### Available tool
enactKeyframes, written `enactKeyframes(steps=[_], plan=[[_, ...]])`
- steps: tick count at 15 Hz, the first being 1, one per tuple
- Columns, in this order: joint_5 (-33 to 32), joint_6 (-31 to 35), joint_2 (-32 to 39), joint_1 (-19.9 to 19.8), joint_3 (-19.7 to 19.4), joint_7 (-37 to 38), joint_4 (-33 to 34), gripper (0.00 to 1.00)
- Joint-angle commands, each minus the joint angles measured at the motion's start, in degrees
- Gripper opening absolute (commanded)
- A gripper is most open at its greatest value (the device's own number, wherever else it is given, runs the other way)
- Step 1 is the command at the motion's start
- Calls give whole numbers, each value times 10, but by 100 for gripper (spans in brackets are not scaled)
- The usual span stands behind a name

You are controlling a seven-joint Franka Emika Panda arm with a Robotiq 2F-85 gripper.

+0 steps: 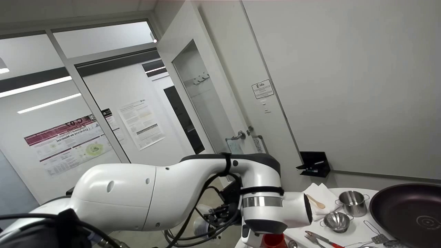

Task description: Pour a portion of the contents in the clear jar into the red bowl

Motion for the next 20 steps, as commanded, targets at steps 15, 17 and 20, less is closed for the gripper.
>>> enactKeyframes(steps=[15,17,20], plan=[[24,-15,-47,-11,-34,-54,-108,9],[6,-3,-59,-4,-54,-67,-131,9],[-21,0,-75,3,-69,-79,-147,9]])
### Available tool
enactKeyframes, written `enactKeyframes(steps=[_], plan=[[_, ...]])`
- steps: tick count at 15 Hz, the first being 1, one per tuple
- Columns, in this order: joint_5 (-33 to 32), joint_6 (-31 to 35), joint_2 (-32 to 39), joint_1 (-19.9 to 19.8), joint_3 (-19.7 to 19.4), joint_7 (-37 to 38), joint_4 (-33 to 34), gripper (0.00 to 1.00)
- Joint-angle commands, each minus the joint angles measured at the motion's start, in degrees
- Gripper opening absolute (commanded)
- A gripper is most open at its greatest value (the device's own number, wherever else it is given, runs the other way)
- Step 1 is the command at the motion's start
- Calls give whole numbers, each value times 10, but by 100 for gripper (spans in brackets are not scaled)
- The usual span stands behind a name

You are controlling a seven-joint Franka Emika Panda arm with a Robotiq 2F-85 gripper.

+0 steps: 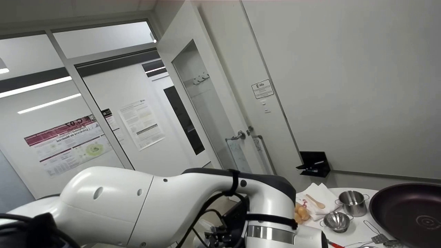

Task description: Pour a portion of the contents in the clear jar into the red bowl

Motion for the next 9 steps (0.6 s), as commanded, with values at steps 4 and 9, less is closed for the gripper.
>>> enactKeyframes(steps=[4,9], plan=[[-35,3,-54,10,-10,-51,-53,9],[-28,-3,-58,10,-6,-73,-62,9]])
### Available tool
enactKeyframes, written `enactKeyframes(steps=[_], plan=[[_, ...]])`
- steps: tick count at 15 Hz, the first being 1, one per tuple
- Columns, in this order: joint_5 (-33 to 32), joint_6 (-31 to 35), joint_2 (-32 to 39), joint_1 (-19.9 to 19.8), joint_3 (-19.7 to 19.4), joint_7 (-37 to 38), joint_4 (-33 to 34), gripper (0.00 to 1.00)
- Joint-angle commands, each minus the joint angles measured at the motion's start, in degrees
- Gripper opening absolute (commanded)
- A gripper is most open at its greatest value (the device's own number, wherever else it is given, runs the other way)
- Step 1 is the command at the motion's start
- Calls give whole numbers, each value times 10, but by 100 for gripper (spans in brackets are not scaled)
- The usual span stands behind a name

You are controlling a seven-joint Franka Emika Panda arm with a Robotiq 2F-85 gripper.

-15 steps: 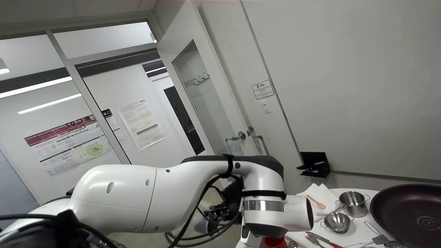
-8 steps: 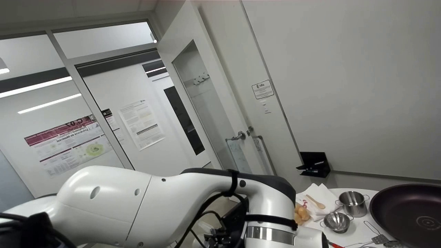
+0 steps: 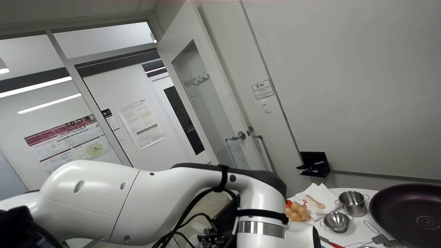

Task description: Pour a portion of the contents in the clear jar into the red bowl

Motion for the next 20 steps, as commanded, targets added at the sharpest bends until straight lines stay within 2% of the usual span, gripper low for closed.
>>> enactKeyframes(steps=[1,11,20], plan=[[2,-3,-15,3,0,-29,-23,9],[2,-11,1,3,4,-35,-12,9],[20,-43,4,-1,8,-31,-12,9]])
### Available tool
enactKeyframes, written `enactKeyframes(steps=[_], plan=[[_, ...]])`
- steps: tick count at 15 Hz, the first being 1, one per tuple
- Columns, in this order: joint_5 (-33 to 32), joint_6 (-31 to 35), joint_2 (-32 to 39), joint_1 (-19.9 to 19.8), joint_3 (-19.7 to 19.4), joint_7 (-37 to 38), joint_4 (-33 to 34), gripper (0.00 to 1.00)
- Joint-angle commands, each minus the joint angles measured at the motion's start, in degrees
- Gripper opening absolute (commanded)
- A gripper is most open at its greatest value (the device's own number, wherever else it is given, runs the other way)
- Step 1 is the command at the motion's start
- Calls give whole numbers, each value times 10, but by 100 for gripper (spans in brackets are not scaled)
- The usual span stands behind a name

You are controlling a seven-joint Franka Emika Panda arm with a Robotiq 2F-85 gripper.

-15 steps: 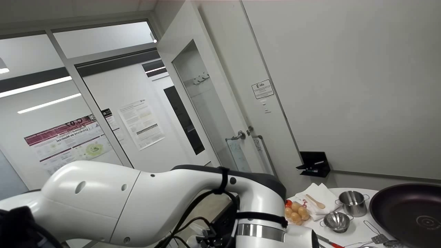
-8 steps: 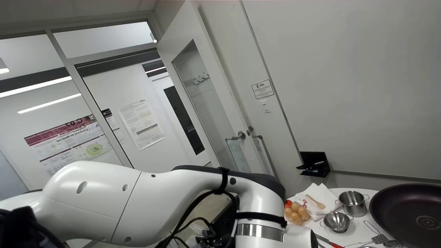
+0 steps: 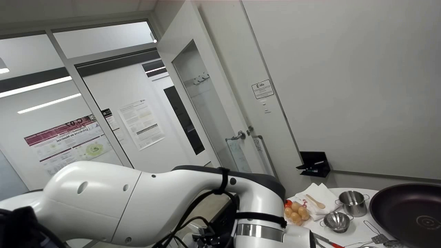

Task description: Pour a portion of the contents in the clear jar into the red bowl

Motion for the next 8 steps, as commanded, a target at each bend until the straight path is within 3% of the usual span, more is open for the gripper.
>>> enactKeyframes(steps=[1,8], plan=[[15,-22,2,-2,1,-8,-2,9],[45,-40,5,-5,3,-8,-4,10]])
